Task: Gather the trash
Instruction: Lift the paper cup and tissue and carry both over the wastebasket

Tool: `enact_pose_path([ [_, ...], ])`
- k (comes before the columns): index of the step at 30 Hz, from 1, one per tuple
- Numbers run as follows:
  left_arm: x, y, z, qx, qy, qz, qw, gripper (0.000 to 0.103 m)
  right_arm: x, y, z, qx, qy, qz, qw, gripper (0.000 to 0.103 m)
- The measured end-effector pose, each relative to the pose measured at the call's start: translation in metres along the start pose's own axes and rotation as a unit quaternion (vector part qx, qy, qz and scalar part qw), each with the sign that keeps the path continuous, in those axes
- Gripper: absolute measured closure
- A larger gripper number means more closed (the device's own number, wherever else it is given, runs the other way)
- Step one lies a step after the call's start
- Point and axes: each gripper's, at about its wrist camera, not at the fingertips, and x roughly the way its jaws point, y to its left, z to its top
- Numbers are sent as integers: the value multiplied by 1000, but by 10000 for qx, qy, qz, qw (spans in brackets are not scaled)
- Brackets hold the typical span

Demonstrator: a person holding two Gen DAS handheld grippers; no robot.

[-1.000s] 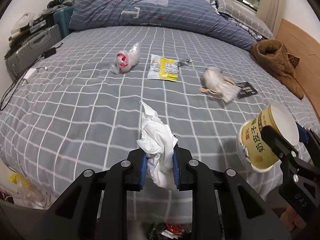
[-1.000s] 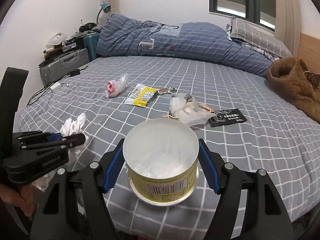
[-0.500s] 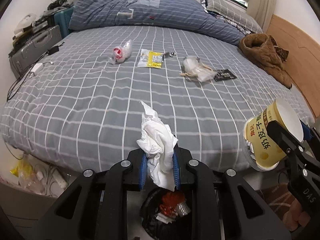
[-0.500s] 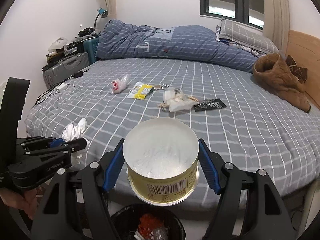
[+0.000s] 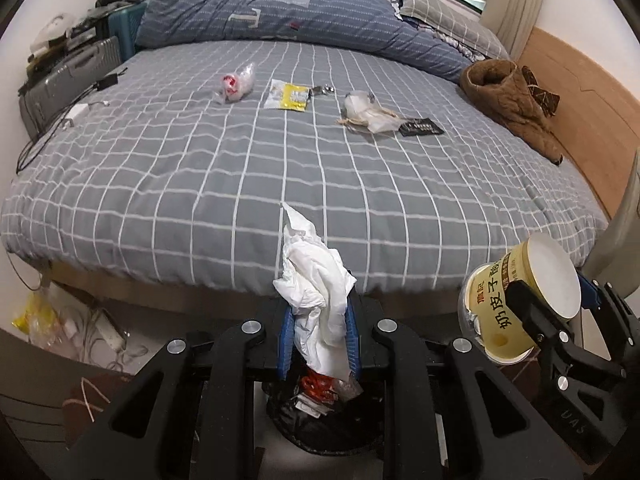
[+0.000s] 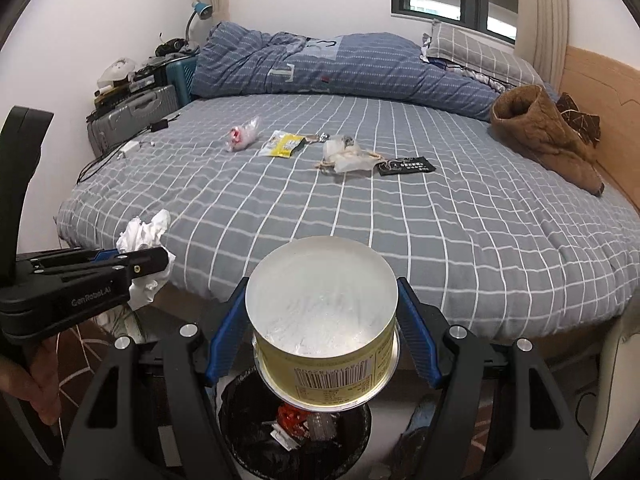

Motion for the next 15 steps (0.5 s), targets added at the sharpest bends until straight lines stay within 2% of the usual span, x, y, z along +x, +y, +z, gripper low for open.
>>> enact_pose_path([
  [7,-1,4,-23,-64,89,32,9999,82,-6,5,-19,4,132,-80,9999,36],
  [15,9,10,-46,-83,254,128,9996,82,8,-2,-46,192,513,-171,9984,36],
])
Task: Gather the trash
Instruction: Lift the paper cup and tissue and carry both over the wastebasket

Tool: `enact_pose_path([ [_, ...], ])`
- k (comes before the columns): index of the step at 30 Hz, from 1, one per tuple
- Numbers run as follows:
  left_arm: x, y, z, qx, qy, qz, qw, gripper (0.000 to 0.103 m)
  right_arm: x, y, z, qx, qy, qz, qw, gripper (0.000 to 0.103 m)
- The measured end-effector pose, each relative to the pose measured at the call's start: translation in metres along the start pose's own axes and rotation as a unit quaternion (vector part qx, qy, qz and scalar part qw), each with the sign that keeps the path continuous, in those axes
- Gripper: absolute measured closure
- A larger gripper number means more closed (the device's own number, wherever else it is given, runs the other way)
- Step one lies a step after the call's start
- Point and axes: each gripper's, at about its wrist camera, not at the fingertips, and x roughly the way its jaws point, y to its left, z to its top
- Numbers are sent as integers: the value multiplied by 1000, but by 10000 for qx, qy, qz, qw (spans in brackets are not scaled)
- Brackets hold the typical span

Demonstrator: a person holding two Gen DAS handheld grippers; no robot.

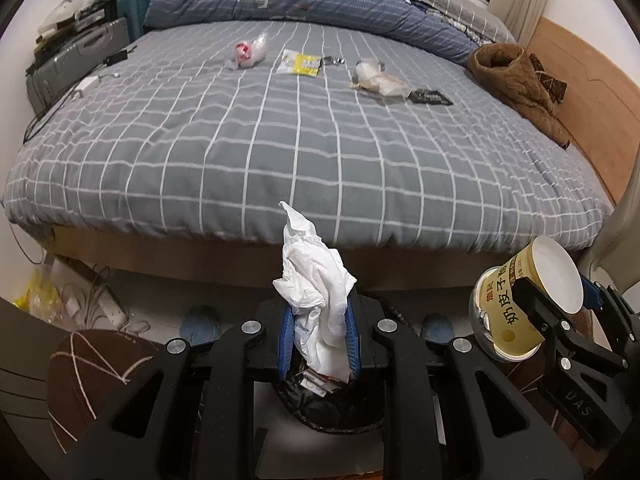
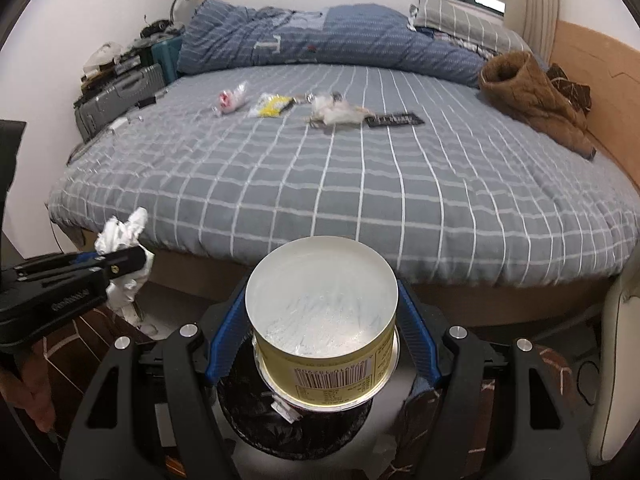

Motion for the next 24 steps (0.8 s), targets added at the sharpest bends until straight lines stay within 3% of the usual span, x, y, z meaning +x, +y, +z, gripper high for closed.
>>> enact_pose_path([
  [4,14,4,-8,-98,183,-116,9997,82,13,2,-12,4,255,7,9997,36],
  [15,66,11,-32,39,570,84,9983,82,54,-1,-37,-119,793,-61,9968,36],
  [24,106,14,-45,123,960,-57,9953,82,88,-4,-47,-93,1224,-79,9924,36],
])
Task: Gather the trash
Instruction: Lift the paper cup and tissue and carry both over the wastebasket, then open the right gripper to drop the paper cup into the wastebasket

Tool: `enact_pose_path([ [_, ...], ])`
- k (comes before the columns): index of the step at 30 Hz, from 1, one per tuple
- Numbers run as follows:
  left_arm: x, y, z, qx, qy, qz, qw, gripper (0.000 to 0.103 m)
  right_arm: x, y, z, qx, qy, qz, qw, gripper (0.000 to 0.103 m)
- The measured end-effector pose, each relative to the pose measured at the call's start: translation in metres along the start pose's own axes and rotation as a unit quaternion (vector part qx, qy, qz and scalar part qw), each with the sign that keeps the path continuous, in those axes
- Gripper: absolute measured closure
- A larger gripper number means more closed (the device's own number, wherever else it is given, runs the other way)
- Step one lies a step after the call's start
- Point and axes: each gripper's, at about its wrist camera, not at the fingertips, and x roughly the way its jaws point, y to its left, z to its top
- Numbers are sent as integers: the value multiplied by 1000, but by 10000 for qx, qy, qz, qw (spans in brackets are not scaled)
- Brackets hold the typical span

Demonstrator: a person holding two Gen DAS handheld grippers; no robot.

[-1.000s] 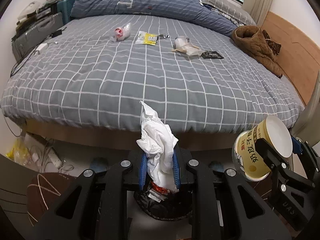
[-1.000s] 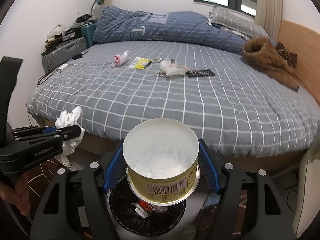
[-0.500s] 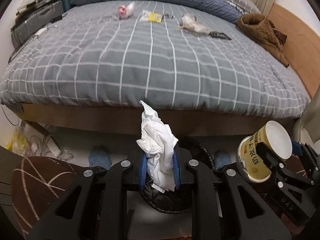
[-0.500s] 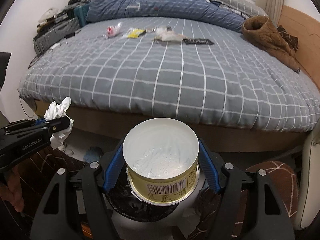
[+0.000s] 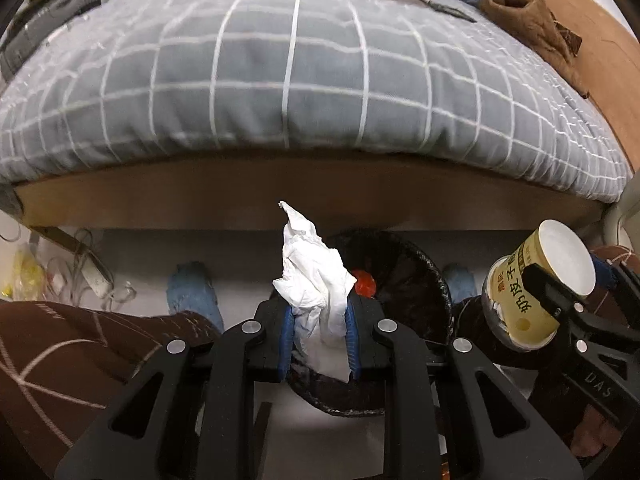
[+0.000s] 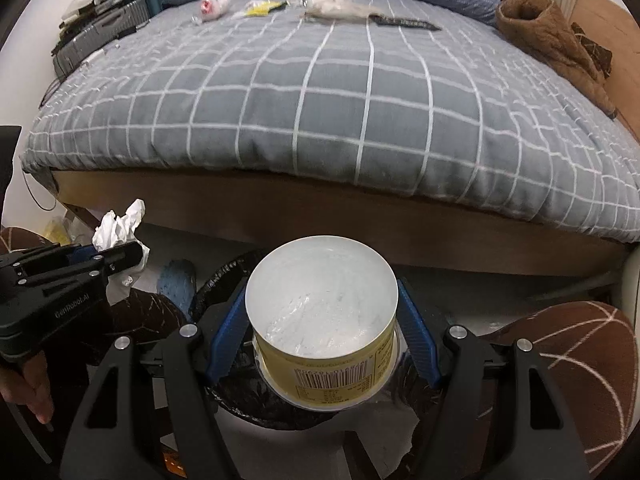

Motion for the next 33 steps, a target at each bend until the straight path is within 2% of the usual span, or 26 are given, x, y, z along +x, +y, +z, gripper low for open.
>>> enact_pose_path([
  [9,36,12,3,-30,289,130,9995,82,36,-2,1,81,440,12,9990,36],
  [18,47,33,-8,-167,440,226,9986,82,68,13,1,-79,820,92,9966,36],
  [29,49,52,-22,-352,584,342,9971,82,86,35,-3,-287,1101,221,9933,35],
  [30,49,52,-22,-349,582,350,9971,82,86,35,-3,-298,1117,212,9931,32],
  [31,49,51,-22,-342,584,353,9971,82,85,34,-3,-300,1118,200,9931,23],
  [33,50,49,-22,-293,567,377,9973,82,84,32,-2,-273,1077,142,9937,20],
])
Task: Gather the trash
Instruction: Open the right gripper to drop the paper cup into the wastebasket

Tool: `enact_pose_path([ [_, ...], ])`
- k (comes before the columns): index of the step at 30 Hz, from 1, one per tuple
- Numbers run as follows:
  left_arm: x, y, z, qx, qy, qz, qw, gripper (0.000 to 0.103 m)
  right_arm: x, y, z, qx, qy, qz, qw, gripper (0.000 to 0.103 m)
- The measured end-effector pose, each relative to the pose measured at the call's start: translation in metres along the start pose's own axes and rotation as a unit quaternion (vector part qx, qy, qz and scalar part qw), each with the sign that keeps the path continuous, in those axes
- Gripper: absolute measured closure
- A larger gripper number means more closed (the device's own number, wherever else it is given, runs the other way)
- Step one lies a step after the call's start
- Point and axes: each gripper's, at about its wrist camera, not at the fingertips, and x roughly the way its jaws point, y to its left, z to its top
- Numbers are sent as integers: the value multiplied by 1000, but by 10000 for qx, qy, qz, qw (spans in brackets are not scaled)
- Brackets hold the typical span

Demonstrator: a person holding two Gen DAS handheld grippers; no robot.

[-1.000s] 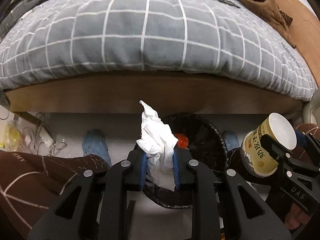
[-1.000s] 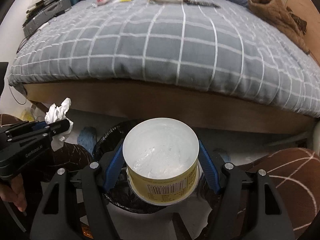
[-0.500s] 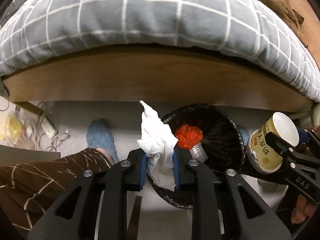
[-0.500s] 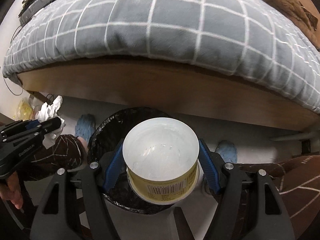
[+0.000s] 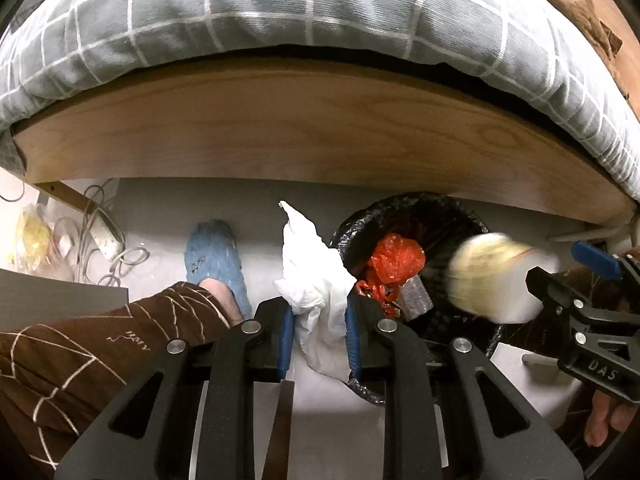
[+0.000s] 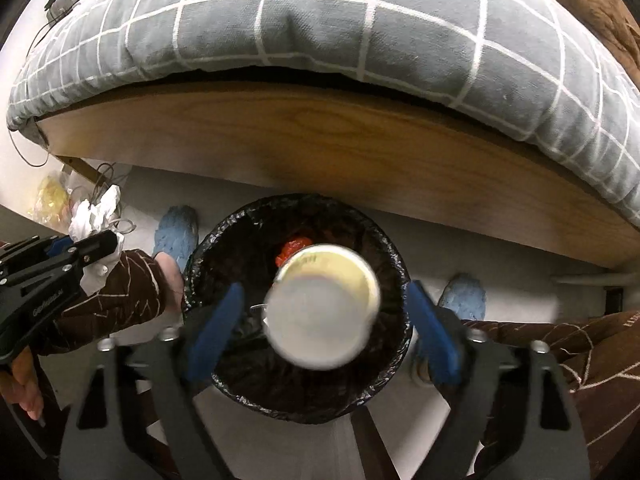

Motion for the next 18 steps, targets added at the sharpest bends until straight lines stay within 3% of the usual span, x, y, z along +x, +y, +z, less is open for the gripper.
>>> enact_pose_path([
  [12,6,-38,4,296,68,-243,9992,82,-15,-34,-4,375,-265,-377,9982,7],
  [18,14,-73,4,633,177,-368,9972,82,-23,-64,-13,693,-358,-613,9951,7],
])
